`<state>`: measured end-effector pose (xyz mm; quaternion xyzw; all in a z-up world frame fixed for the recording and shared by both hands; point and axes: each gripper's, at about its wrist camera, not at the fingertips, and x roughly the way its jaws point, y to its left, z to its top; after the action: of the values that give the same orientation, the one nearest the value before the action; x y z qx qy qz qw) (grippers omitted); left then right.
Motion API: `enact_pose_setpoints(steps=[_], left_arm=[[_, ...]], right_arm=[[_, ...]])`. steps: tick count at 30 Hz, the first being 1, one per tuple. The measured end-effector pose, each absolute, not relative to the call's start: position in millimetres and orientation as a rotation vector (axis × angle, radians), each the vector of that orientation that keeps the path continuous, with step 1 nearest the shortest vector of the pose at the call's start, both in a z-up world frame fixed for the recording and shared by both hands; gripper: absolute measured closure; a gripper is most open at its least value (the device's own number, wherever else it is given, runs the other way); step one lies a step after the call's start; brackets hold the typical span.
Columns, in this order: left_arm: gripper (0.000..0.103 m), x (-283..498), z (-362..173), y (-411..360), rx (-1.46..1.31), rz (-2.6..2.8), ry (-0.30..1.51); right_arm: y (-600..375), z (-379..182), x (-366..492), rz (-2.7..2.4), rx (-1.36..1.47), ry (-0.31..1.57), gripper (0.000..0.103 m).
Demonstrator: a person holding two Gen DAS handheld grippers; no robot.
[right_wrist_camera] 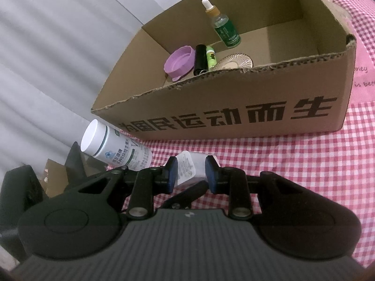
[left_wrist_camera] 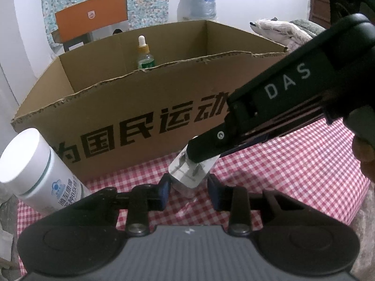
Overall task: Organize rigid objects
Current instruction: 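Close the right gripper on the white phone charger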
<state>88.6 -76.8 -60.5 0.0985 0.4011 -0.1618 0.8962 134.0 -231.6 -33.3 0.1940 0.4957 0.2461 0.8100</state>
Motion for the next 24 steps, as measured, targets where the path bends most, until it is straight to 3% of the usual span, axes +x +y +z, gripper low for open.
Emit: enact_pose_setpoints(steps=[24], left_arm=[[0.067,97.4,-68.4,-77.2,0.229,-0.367,0.813]], right_arm=[[-246.6,-43.3,134.0,0.457,0.552,1.094,0.076]])
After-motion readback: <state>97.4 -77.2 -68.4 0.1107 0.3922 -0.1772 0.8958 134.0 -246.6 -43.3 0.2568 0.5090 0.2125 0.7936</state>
